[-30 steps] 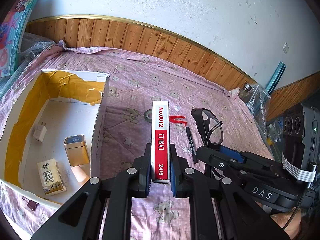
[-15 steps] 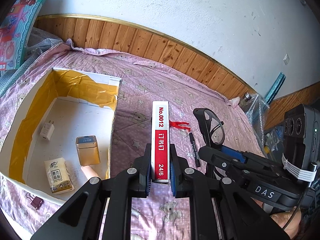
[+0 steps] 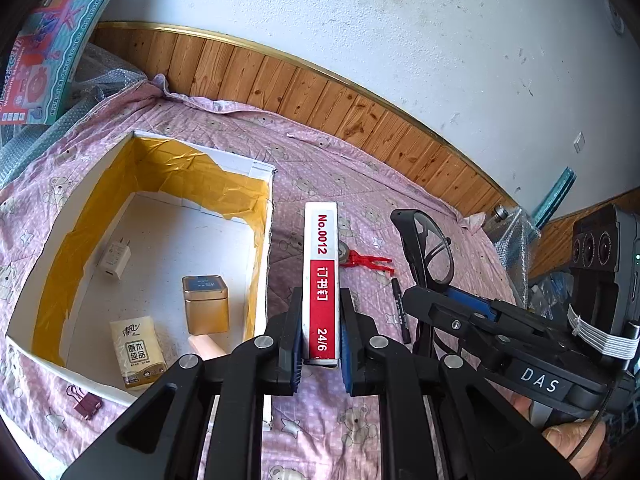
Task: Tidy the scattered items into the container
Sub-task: 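Lift the staple box and glasses and carry them over the box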
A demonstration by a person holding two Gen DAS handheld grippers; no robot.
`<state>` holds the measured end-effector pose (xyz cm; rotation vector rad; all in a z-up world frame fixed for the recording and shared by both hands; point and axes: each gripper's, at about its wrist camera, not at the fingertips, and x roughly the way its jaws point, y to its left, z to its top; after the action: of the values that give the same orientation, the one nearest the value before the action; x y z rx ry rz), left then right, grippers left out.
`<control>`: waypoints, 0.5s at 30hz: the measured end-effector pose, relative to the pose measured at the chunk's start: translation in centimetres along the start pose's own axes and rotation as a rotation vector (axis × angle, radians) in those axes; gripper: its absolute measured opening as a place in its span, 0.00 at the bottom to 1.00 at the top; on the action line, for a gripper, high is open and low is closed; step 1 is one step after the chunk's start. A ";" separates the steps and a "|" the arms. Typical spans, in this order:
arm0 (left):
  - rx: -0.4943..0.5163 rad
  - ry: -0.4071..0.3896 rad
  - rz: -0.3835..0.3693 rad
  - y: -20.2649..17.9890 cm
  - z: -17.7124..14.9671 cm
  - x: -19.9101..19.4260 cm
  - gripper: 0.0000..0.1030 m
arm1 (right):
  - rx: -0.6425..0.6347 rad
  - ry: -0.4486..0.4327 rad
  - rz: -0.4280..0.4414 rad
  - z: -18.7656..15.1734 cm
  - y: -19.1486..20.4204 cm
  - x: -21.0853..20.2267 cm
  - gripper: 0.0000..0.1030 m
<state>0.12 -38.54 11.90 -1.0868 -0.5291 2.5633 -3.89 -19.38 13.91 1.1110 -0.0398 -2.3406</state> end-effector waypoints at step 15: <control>-0.043 -0.029 0.008 2.9 1.1 -1.3 0.15 | -0.059 -0.001 0.025 2.0 3.5 1.0 0.39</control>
<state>-0.22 -41.94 12.13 -1.0691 -0.5913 2.5893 -4.29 -23.22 15.38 1.0751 0.0148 -2.3056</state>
